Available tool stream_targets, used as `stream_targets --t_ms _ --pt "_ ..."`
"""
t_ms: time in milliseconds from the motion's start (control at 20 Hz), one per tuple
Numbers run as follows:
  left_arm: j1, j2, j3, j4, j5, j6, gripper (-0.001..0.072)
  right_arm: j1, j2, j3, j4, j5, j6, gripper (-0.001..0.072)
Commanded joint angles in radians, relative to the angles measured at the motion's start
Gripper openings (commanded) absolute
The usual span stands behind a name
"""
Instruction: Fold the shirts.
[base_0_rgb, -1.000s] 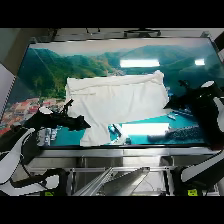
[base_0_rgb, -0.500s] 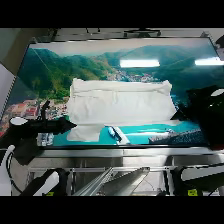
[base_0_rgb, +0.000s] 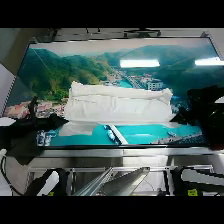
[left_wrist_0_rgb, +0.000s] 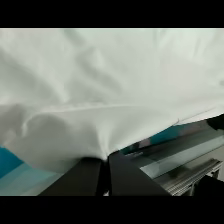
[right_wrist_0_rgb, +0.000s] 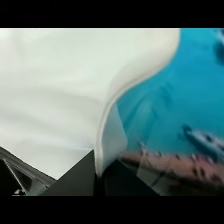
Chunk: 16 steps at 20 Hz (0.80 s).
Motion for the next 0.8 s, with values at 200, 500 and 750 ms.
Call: stream_targets --t_ms 200,500,750 --pt "-0.159 -0.351 0.501 -0.037 0.047 0.002 0.0016 0.068 -0.101 0.212 0.236 -0.223 -0.070 0.0017" --pt "-0.269 -0.727 0.797 0.045 0.078 0.002 0.0013 0.129 -0.277 0.234 0.235 -0.402 -0.161 0.0018" --pt "-0.288 -0.940 0.970 0.107 -0.014 -0.039 0.0010 0.130 -0.326 0.235 0.235 -0.407 -0.212 0.0017"
